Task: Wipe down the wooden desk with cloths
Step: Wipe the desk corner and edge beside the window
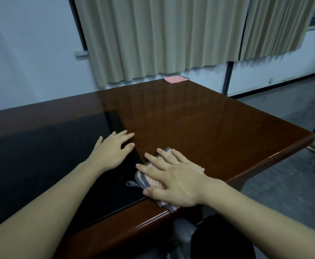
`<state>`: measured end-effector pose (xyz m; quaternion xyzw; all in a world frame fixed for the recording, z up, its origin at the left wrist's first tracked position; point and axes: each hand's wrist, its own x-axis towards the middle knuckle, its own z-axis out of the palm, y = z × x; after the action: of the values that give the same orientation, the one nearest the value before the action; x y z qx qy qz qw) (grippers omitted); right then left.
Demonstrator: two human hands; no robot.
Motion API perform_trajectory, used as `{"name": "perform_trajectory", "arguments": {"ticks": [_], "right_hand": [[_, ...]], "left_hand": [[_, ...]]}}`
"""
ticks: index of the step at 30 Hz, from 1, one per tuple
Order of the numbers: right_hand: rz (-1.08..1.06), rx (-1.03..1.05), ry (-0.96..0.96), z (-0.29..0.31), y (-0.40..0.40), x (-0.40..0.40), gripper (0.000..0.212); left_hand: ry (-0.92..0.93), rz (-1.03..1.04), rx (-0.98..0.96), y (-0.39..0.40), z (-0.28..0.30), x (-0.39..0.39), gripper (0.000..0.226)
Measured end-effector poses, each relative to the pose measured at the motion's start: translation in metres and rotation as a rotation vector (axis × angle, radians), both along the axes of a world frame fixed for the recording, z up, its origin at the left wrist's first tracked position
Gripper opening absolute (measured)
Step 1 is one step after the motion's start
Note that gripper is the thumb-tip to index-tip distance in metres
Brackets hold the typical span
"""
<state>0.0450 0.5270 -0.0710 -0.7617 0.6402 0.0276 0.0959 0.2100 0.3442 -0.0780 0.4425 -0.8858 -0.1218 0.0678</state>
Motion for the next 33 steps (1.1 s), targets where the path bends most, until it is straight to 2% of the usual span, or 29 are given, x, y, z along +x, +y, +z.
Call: {"name": "perform_trajectory", "arguments": {"ticks": [5,12,17,22,24,28,33], "right_hand": [[-0.068,0.023,0.018,0.004,0.002,-0.035,0.066],[-0.356,0.010,0.059,0.000,-0.058,-0.100,0.067],[-0.241,0.030,0.043,0.005,-0.068,-0.065,0.067],[0.044,0.002,0.051,0.003,-0.019,0.009,0.068],[0.090,0.006,0.009,0.001,0.001,0.015,0.067],[0.026,0.023,0.021,0.004,0.005,-0.011,0.067],[-0.233,0.005,0.070,0.001,-0.039,-0.070,0.073]], "left_hand": [[0.023,0.014,0.005,-0.004,0.004,0.013,0.050],[0.018,0.033,0.060,-0.002,0.000,0.036,0.051],[0.017,0.034,0.075,0.000,-0.003,0.039,0.051],[0.013,0.034,0.028,-0.001,-0.009,0.040,0.051],[0.004,0.030,0.021,-0.001,-0.009,0.040,0.051],[0.009,0.029,0.015,0.000,-0.009,0.041,0.051],[0.017,0.035,0.015,0.004,-0.009,0.043,0.052]]}}
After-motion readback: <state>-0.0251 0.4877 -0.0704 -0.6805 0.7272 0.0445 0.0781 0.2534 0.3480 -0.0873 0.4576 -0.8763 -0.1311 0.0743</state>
